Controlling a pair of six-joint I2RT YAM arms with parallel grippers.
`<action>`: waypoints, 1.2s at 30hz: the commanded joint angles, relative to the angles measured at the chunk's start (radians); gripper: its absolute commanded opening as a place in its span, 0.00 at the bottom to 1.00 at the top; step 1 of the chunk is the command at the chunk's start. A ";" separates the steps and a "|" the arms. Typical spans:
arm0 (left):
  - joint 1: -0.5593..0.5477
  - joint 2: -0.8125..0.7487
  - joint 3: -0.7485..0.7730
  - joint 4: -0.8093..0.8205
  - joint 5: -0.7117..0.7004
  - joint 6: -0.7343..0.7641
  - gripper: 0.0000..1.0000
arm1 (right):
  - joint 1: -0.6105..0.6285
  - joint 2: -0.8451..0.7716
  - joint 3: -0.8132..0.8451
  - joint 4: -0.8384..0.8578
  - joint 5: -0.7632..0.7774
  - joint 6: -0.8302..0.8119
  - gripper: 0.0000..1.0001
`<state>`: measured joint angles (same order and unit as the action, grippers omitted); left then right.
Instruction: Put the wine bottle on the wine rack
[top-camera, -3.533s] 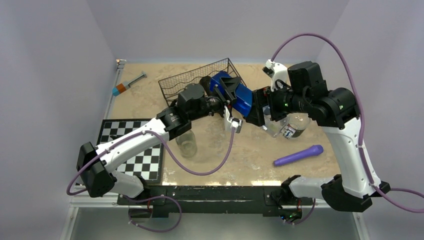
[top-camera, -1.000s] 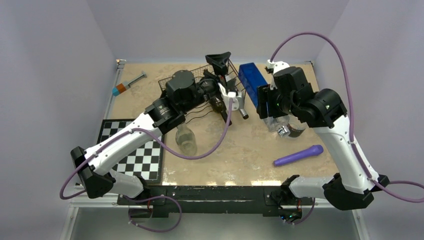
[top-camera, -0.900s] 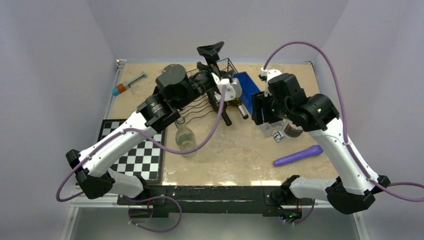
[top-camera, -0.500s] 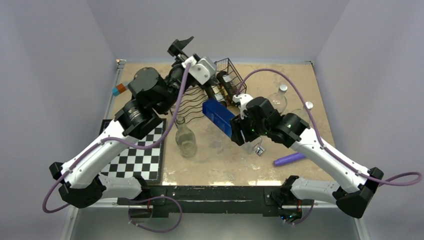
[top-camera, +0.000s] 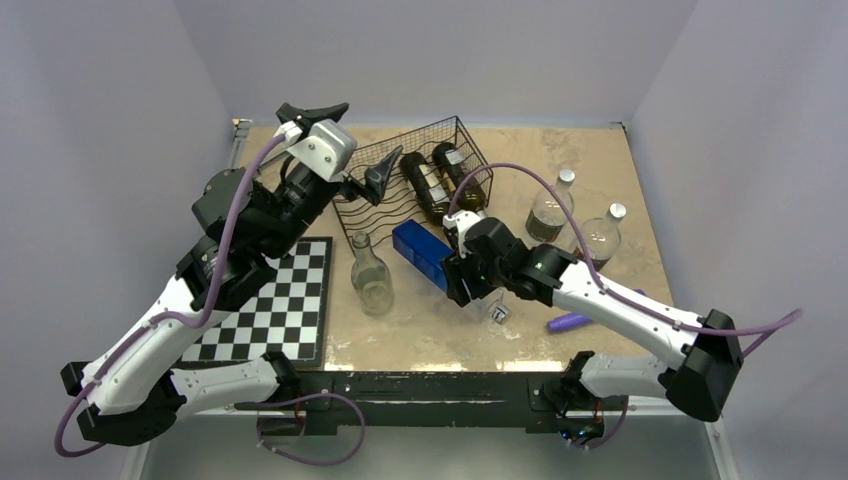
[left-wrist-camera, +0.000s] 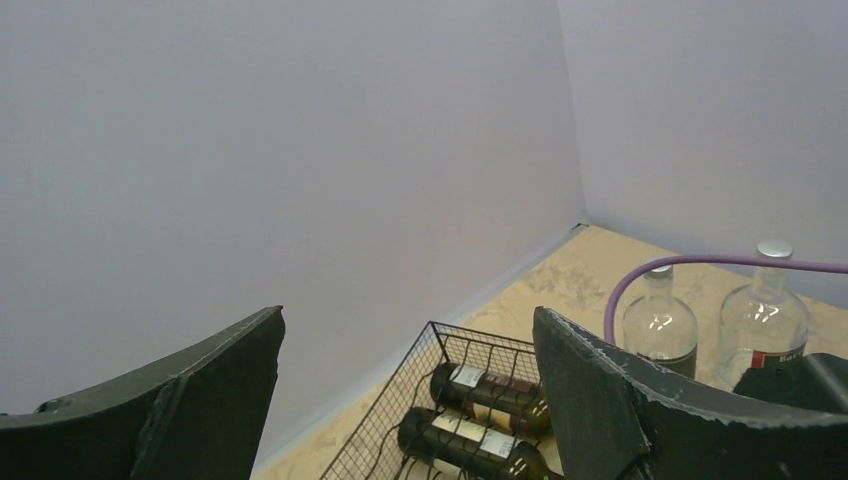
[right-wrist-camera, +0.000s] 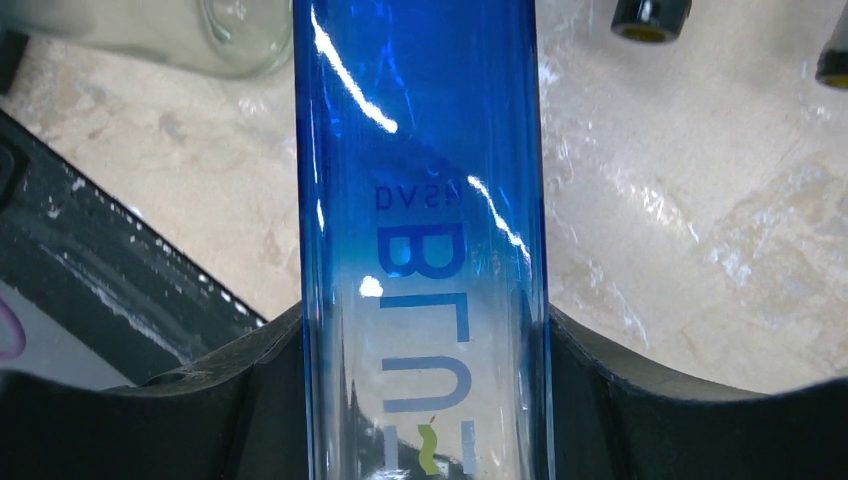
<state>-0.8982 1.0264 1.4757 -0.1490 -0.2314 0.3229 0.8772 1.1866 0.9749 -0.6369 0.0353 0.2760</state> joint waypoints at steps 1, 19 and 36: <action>-0.002 -0.014 -0.014 -0.043 -0.001 -0.089 0.97 | 0.003 0.014 0.026 0.316 0.047 0.003 0.00; -0.001 0.020 -0.028 -0.101 0.050 -0.134 0.97 | 0.003 0.143 0.024 0.416 0.080 0.032 0.00; -0.002 0.008 -0.064 -0.105 0.118 -0.227 0.96 | 0.002 0.361 -0.039 0.881 0.295 0.028 0.00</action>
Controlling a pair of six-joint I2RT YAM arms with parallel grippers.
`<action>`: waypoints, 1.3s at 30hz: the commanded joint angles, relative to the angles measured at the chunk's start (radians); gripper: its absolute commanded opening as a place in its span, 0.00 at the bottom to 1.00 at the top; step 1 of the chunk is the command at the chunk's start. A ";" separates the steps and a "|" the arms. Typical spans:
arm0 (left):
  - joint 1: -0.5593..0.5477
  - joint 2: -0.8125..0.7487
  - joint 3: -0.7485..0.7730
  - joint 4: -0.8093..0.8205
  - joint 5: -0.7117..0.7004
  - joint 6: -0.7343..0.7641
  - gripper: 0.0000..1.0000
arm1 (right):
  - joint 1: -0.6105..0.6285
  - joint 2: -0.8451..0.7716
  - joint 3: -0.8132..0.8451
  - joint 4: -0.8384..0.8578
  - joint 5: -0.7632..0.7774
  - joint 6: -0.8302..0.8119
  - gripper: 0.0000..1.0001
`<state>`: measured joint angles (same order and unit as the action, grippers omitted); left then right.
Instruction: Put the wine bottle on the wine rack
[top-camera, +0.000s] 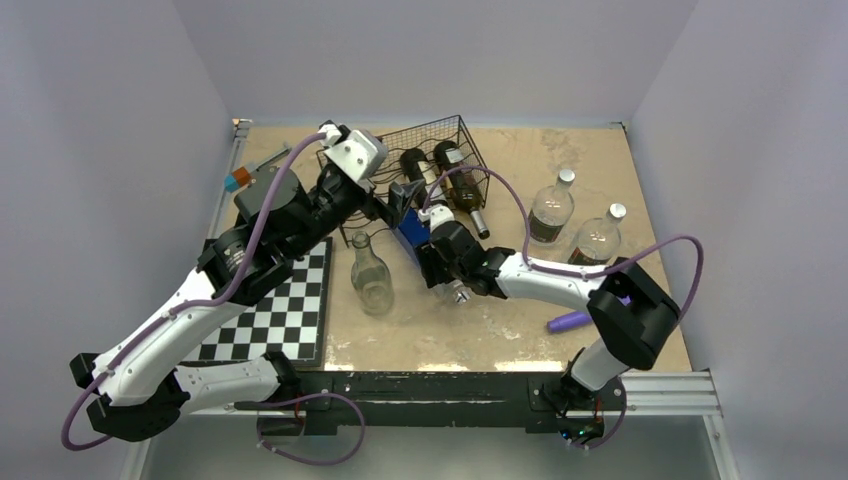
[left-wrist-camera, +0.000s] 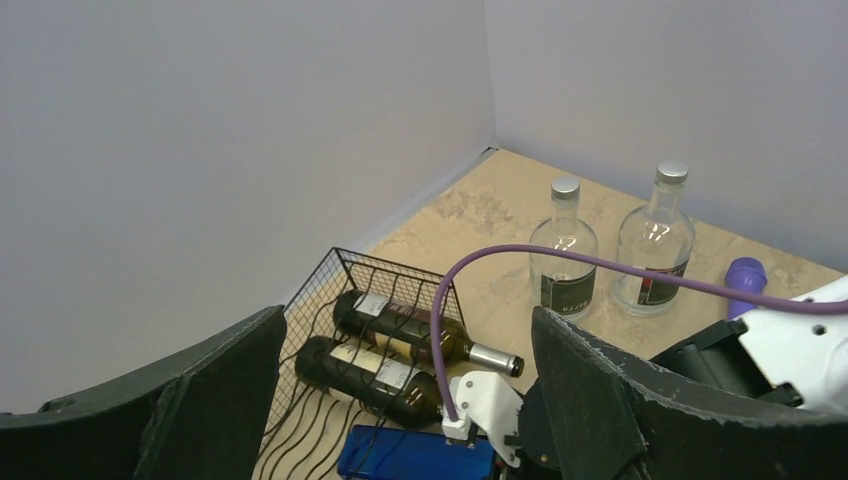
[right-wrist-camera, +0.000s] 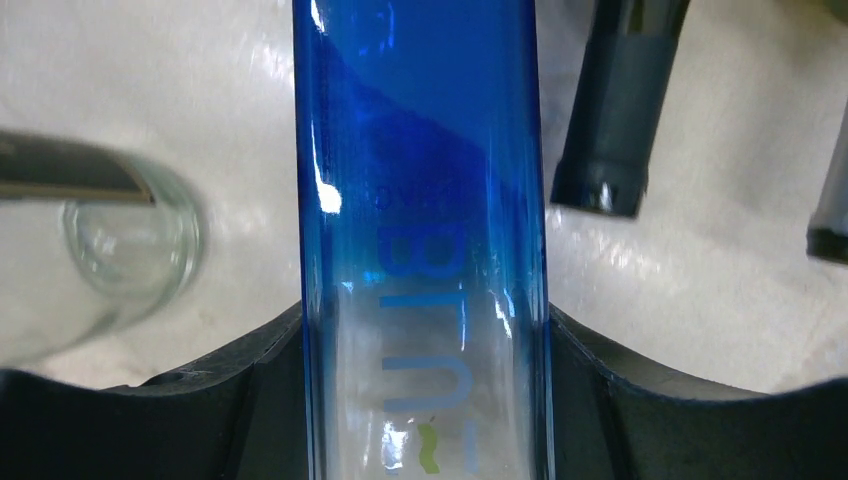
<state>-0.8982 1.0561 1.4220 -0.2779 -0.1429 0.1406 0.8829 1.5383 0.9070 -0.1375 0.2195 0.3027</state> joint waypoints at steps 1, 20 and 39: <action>-0.002 -0.027 -0.015 0.026 0.032 -0.048 0.96 | -0.004 0.017 0.033 0.399 0.120 -0.004 0.00; -0.002 -0.031 -0.010 -0.005 0.026 -0.077 0.95 | -0.009 0.183 0.184 0.490 0.167 0.075 0.00; -0.002 0.020 0.052 -0.098 0.007 -0.066 0.95 | -0.075 0.418 0.464 0.414 0.106 0.164 0.00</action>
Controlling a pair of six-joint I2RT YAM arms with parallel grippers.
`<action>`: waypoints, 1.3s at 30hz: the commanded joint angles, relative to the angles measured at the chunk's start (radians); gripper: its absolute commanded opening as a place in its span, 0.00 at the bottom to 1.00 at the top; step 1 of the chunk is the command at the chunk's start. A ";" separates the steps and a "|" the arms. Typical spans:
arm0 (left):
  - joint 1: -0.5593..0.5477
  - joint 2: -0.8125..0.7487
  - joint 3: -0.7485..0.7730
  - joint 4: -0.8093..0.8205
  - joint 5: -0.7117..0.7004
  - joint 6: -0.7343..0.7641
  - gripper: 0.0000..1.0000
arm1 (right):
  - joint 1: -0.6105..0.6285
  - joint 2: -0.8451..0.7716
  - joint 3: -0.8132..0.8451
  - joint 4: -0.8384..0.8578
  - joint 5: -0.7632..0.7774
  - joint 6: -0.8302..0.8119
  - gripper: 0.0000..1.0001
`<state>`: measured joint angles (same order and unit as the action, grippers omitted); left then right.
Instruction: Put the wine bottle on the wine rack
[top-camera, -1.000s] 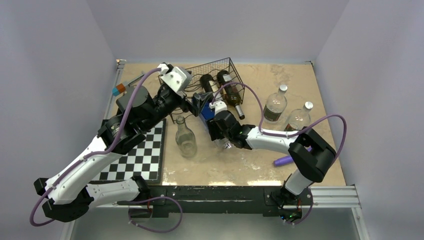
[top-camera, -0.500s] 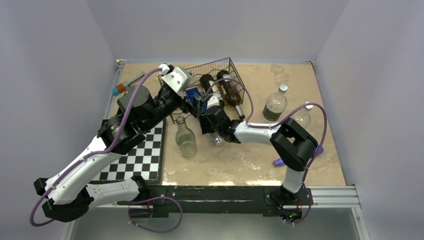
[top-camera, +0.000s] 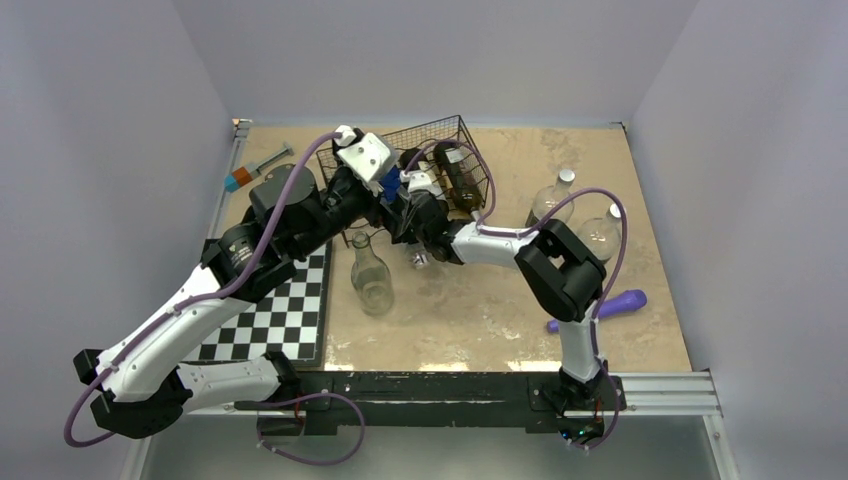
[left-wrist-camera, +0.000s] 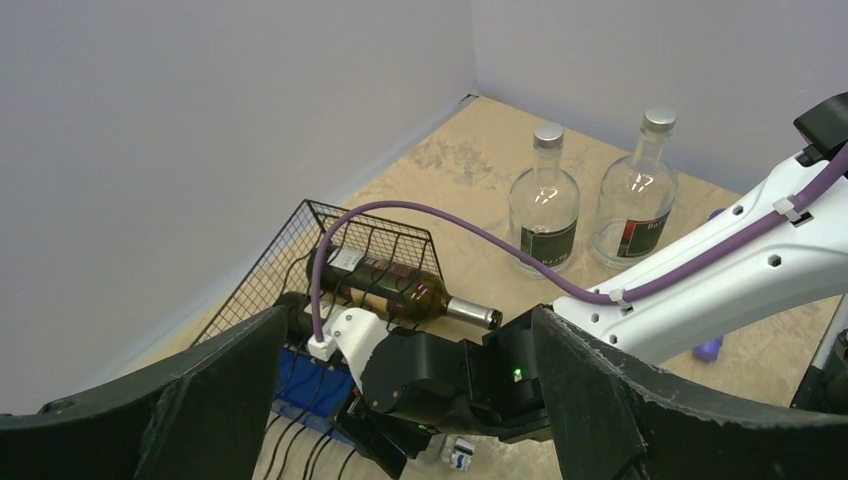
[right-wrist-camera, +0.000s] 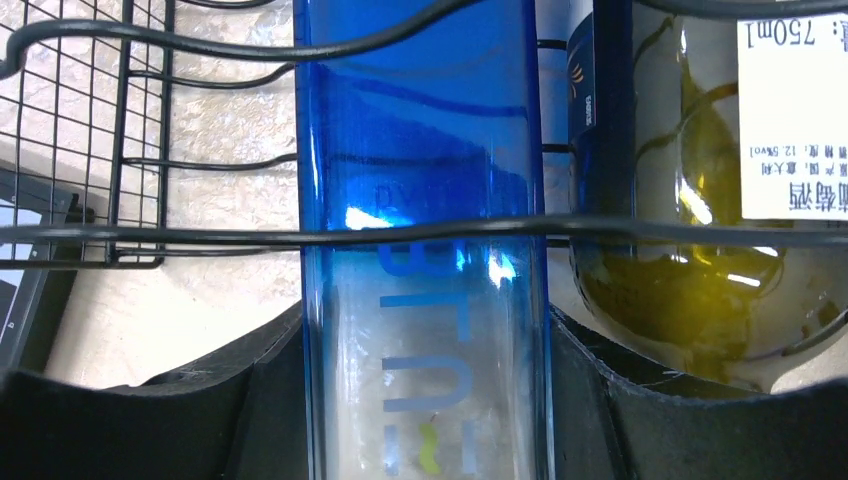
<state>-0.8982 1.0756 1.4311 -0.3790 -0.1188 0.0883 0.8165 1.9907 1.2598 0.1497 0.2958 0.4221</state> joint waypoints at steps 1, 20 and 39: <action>-0.002 0.000 0.042 0.003 -0.019 -0.014 0.95 | -0.012 -0.028 0.129 0.107 0.023 0.051 0.00; -0.002 0.004 0.050 -0.014 -0.038 -0.004 0.95 | -0.070 0.079 0.397 -0.286 -0.119 0.150 0.40; -0.002 -0.024 0.024 -0.005 -0.030 0.003 0.96 | -0.067 0.013 0.346 -0.288 -0.190 0.122 0.75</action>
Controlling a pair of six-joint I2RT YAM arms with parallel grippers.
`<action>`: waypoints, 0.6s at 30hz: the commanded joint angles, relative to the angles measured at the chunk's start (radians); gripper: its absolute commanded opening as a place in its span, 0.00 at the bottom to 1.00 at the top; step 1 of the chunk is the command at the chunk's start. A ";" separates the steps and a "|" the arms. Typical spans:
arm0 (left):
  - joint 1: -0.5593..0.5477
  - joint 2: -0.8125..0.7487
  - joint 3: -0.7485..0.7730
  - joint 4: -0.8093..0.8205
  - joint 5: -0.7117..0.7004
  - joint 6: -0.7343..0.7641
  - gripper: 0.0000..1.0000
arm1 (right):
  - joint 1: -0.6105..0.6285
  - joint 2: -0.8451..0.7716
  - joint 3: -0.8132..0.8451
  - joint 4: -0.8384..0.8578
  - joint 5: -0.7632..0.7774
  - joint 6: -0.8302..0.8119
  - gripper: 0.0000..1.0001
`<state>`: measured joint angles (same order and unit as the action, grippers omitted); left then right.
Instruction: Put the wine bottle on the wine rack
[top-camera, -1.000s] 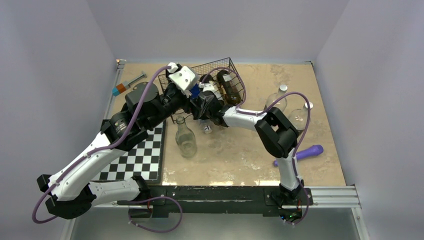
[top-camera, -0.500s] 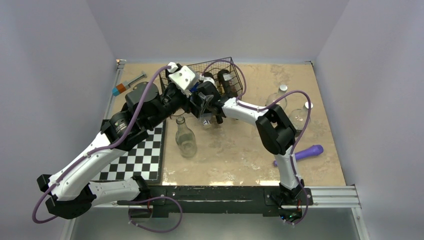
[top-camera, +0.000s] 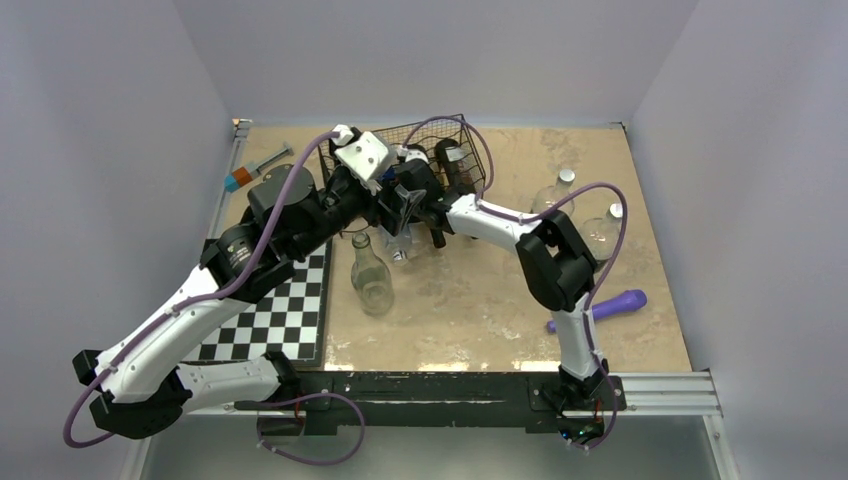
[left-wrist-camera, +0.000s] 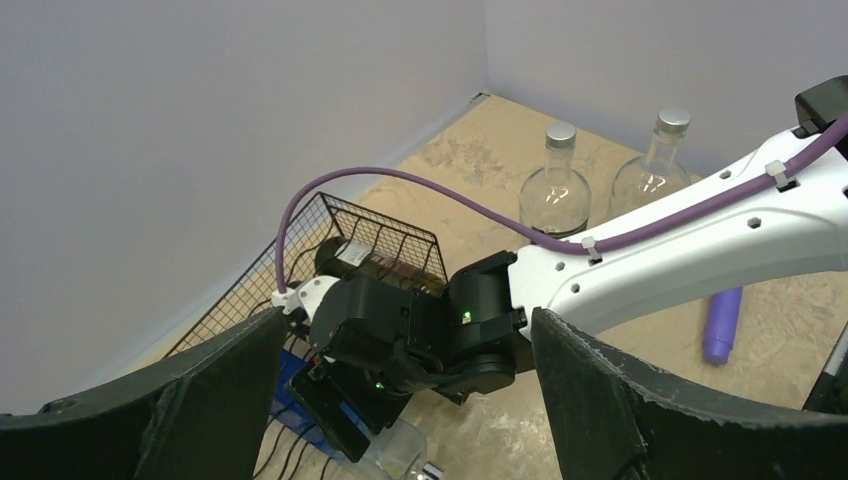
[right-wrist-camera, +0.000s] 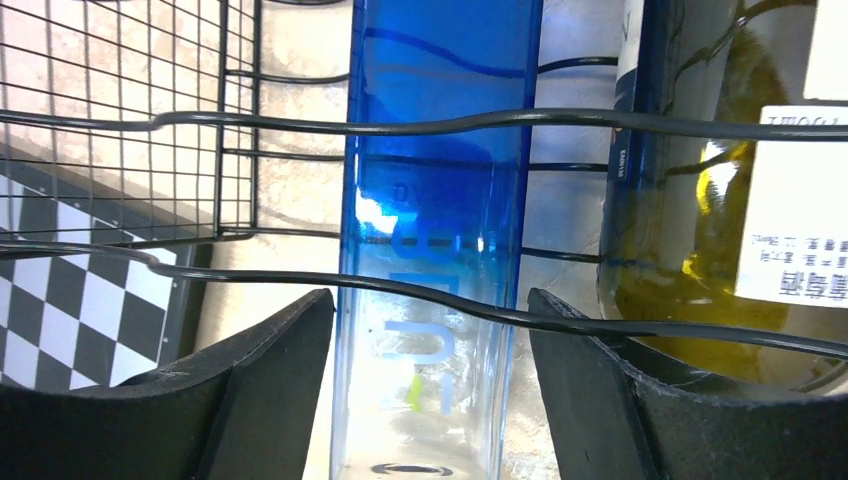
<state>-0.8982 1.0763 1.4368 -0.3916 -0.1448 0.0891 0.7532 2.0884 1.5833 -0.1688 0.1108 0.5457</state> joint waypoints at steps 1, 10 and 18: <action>-0.003 -0.025 0.019 0.006 -0.006 0.002 0.96 | -0.003 -0.097 0.014 0.031 -0.004 0.000 0.75; -0.002 -0.020 0.030 -0.003 -0.060 -0.031 0.96 | -0.004 -0.286 -0.029 -0.048 -0.015 0.003 0.79; 0.133 0.176 0.283 -0.323 -0.319 -0.268 0.91 | -0.035 -0.536 -0.150 -0.162 -0.142 -0.121 0.78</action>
<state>-0.8730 1.1435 1.5578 -0.4984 -0.3073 0.0109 0.7452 1.6722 1.5089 -0.2638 0.0746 0.5140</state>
